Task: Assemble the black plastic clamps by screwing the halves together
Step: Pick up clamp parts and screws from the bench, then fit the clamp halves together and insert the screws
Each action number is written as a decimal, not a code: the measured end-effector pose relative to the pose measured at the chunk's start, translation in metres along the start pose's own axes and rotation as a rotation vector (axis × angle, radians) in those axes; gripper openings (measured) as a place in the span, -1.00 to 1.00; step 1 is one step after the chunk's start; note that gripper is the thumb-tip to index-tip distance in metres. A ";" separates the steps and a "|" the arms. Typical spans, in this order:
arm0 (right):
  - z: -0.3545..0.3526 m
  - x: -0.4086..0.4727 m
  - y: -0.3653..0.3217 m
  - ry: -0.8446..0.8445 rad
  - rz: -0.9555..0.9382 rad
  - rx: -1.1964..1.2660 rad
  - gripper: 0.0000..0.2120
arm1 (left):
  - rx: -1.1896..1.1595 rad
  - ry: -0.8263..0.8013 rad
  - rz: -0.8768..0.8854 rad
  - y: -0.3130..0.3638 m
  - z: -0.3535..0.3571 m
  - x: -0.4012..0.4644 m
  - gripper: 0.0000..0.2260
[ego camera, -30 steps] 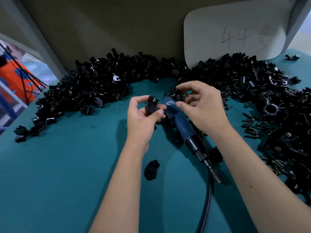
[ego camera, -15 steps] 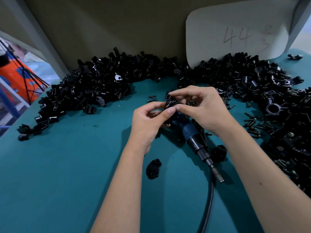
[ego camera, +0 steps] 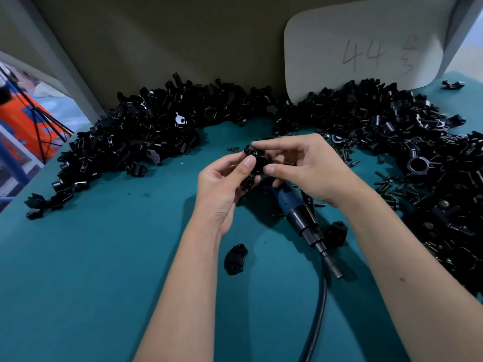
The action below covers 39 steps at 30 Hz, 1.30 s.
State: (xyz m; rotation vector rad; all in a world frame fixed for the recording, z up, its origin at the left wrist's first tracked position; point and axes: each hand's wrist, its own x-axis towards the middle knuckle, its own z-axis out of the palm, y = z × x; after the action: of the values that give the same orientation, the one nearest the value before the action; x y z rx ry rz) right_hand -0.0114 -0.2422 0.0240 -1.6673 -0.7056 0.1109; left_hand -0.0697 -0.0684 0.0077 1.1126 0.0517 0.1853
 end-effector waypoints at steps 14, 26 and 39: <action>-0.059 -0.013 -0.024 -0.009 0.403 -0.779 -0.73 | 0.000 0.139 -0.032 0.002 0.001 0.002 -0.91; -0.071 -0.019 -0.005 0.295 0.689 -0.727 -0.78 | -0.016 0.132 -0.059 -0.003 0.009 0.000 -0.97; -0.041 -0.007 -0.004 0.209 0.775 -0.795 -0.93 | 0.006 0.077 -0.033 -0.010 0.007 0.002 -0.81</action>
State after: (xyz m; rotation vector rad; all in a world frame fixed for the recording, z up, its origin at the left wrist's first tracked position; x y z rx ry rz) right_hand -0.0007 -0.2807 0.0355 -2.6023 0.1353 0.2163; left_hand -0.0658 -0.0783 0.0017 1.1098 0.1393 0.1982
